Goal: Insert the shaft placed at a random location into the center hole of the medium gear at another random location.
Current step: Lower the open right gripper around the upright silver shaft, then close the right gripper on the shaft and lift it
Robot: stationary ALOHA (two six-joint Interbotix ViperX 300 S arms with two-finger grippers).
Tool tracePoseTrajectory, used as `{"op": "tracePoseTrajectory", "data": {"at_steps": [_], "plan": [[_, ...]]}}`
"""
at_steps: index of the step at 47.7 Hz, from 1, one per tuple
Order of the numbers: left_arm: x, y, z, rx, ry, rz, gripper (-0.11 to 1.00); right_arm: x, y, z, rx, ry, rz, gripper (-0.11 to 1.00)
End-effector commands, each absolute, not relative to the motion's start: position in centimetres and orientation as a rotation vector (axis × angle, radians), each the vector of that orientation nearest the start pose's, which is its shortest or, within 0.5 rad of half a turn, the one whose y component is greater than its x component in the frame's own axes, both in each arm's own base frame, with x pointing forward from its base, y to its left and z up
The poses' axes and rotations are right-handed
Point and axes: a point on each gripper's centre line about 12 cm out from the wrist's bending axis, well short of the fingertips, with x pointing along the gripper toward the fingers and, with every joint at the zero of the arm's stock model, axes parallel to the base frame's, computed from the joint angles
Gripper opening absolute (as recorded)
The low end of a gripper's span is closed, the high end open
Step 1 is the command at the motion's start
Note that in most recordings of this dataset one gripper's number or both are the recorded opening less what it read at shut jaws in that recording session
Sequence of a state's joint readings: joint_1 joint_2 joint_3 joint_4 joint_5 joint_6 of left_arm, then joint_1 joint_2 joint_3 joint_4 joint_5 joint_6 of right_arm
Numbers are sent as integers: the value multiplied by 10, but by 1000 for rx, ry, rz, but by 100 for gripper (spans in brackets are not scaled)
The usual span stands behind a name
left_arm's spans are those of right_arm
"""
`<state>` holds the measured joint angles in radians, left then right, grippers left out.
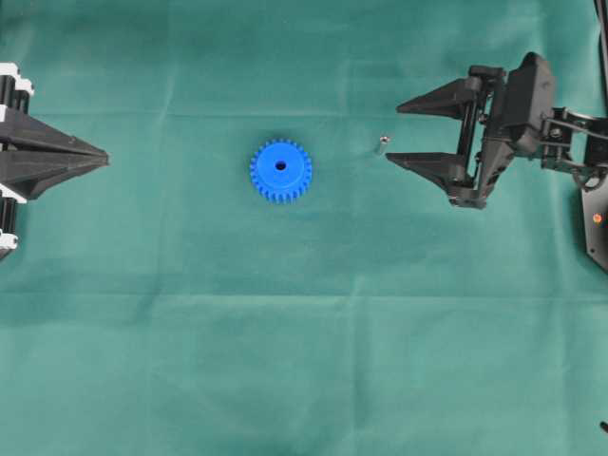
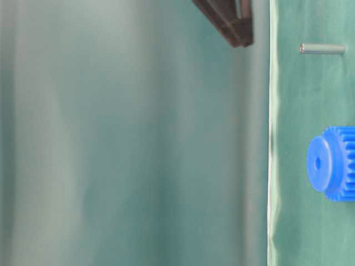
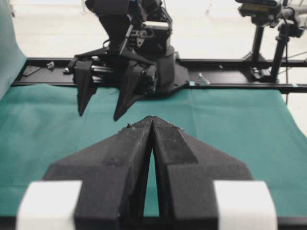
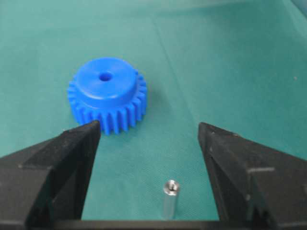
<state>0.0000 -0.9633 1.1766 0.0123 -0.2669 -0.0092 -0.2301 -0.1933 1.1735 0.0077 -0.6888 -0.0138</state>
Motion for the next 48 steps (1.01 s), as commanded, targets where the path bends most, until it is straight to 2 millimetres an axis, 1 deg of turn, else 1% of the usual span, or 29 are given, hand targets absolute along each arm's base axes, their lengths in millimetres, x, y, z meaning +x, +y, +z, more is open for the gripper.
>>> {"op": "tracePoseTrajectory", "data": {"at_steps": [1,6,19,26,32,43,47,48], "plan": [[201,0,299,4,-75,-2,0,279,-72,152,25,261,-255,82],[201,0,298,4,-75,-2,0,280,-76,139,31,286,-270,82],[201,0,298,3,-75,-2,0,287,-79,112,50,330,-279,81],[201,0,298,3,-74,-2,0,294,-81,101,56,357,-279,81],[201,0,298,3,-72,-2,0,295,-82,96,60,369,-281,79],[201,0,297,3,-67,-2,0,291,-81,94,63,380,-285,72],[201,0,297,3,-67,-2,0,291,-81,94,65,378,-288,67],[201,0,297,3,-67,-2,0,291,-81,94,64,378,-286,64]]}}
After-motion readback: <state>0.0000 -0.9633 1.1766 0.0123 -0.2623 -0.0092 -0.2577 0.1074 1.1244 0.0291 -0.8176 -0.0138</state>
